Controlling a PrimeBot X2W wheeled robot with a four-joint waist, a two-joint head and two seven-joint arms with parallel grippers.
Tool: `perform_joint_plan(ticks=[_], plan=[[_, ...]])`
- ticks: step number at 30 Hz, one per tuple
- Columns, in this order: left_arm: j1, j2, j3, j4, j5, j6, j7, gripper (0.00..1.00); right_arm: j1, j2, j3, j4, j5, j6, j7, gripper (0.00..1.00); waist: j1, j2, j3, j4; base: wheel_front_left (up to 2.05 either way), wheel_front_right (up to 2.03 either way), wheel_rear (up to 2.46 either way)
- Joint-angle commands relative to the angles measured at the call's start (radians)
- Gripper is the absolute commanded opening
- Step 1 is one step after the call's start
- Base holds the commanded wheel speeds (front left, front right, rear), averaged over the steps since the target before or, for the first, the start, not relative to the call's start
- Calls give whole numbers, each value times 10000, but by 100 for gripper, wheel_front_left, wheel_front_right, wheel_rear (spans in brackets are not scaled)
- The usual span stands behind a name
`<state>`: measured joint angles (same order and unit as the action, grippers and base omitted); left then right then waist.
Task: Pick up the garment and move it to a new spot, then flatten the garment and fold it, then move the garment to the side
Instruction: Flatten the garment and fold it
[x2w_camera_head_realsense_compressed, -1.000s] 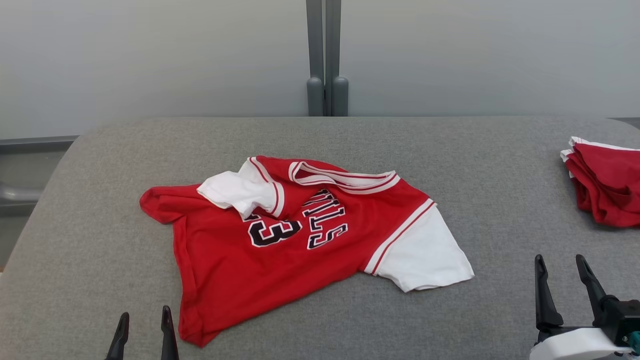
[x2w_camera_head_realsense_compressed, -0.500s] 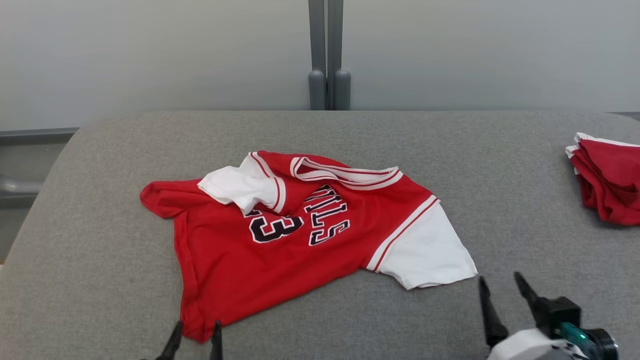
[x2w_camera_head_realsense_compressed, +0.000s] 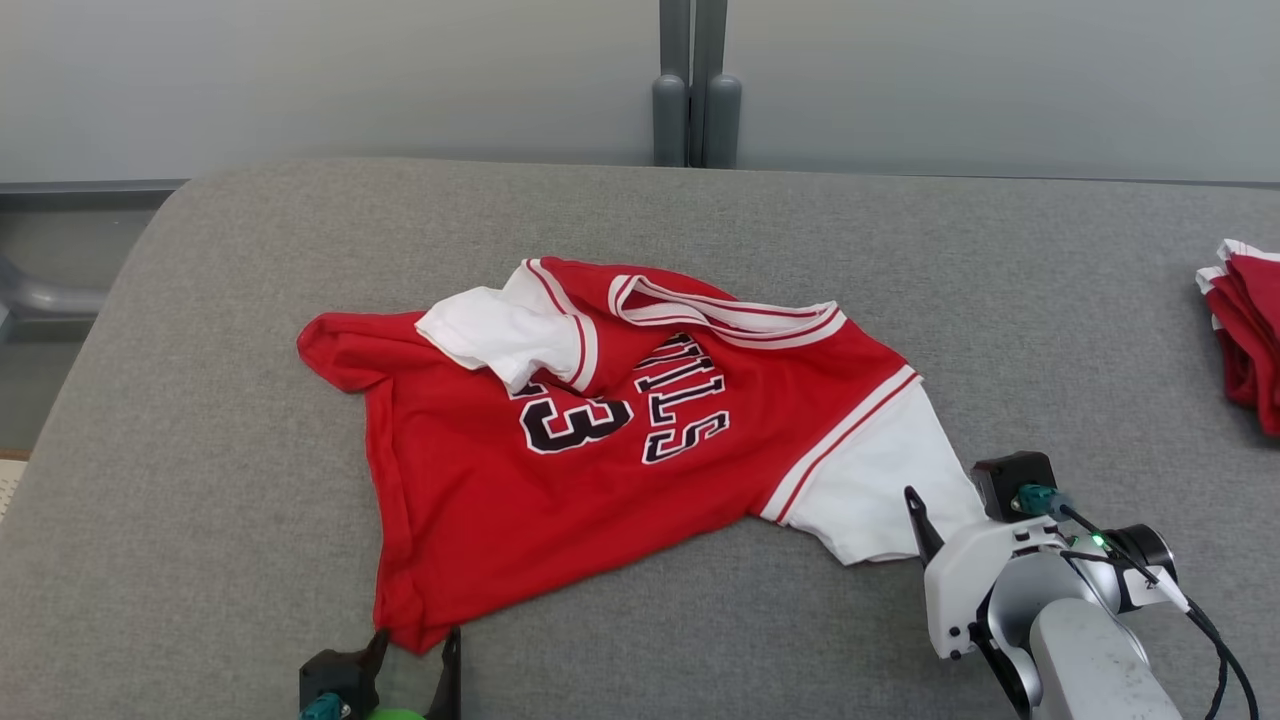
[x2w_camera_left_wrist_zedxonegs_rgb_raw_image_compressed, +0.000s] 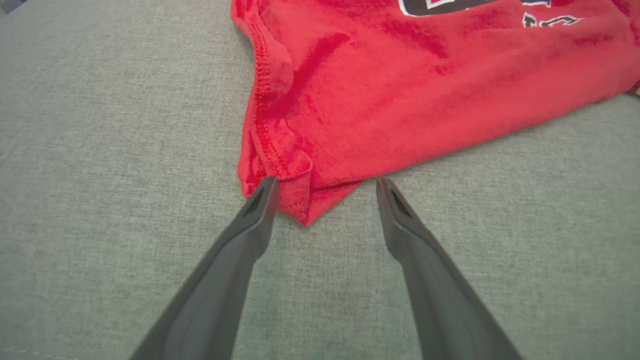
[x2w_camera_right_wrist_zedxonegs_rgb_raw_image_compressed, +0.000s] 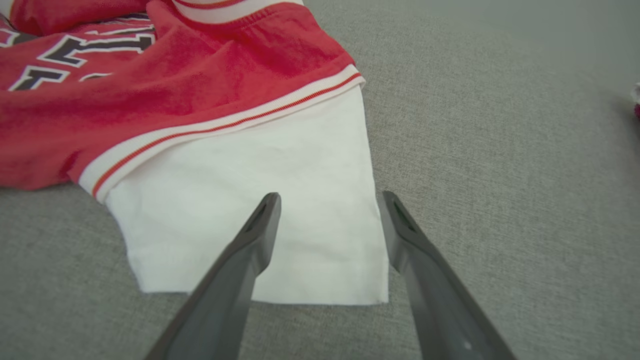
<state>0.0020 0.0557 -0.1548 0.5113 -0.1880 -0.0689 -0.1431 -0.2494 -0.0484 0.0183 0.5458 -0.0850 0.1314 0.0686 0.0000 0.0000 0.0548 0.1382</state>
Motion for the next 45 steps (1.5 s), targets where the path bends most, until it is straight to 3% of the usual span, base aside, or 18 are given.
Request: perform_joint_plan(ticks=[1, 14, 21, 24, 26, 38, 40, 41, 42, 43, 44, 45], plan=[[-160, 87, 80, 96, 33, 132, -86, 100, -37, -34, -32, 90, -93, -15, -37, 100, 0, 0, 26, 63, 0, 0, 0], [-536, 270, 130, 954, -149, 264, -345, 100, -49, -32, 119, 701, 133, -15, -91, 100, 0, 0, 116, 116, 0, 0, 0], [-820, 383, 51, 1348, -232, 98, -537, 100, -169, -36, 258, 1021, 281, -15, 75, 100, 0, 0, 160, 163, 0, 0, 0], [-874, 405, 36, 1534, -276, 76, -619, 87, -216, -37, 192, 1108, 301, -15, 97, 100, 0, 0, 158, 153, 0, 0, 0], [-926, 408, 27, 1627, -334, 56, -653, 85, -244, -40, 141, 1138, 298, -15, 108, 100, 0, 0, 165, 132, 0, 0, 0], [-1093, 433, -66, 2162, -453, -11, -824, 85, -224, -83, -621, 843, -232, -17, 698, 100, 0, 0, 209, 19, 0, 0, 0], [-1133, 440, -103, 2255, -490, -37, -843, 80, -178, -78, -671, 903, -310, -17, 952, 100, 0, 0, 221, 41, 0, 0, 0], [-1142, 435, -131, 2297, -547, -96, -838, 68, -145, -76, -681, 937, -316, -17, 1088, 100, 0, 0, 214, 57, 0, 0, 0], [-1155, 429, -150, 2334, -583, -122, -846, 62, -118, -76, -662, 969, -283, -17, 1190, 100, 0, 0, 214, 71, 0, 0, 0], [-1169, 434, -170, 2378, -623, -180, -852, 48, -97, -71, -590, 1002, -243, -15, 1293, 100, 0, 0, 218, 86, 0, 0, 0], [-1193, 441, -200, 2412, -666, -215, -852, 45, -94, -69, -514, 1038, -198, -15, 1359, 100, 0, 0, 222, 98, 0, 0, 0], [-1215, 445, -247, 2457, -702, -278, -850, 31, -105, -57, -434, 1093, -114, -12, 1439, 100, 0, 0, 222, 112, 0, 0, 0]])
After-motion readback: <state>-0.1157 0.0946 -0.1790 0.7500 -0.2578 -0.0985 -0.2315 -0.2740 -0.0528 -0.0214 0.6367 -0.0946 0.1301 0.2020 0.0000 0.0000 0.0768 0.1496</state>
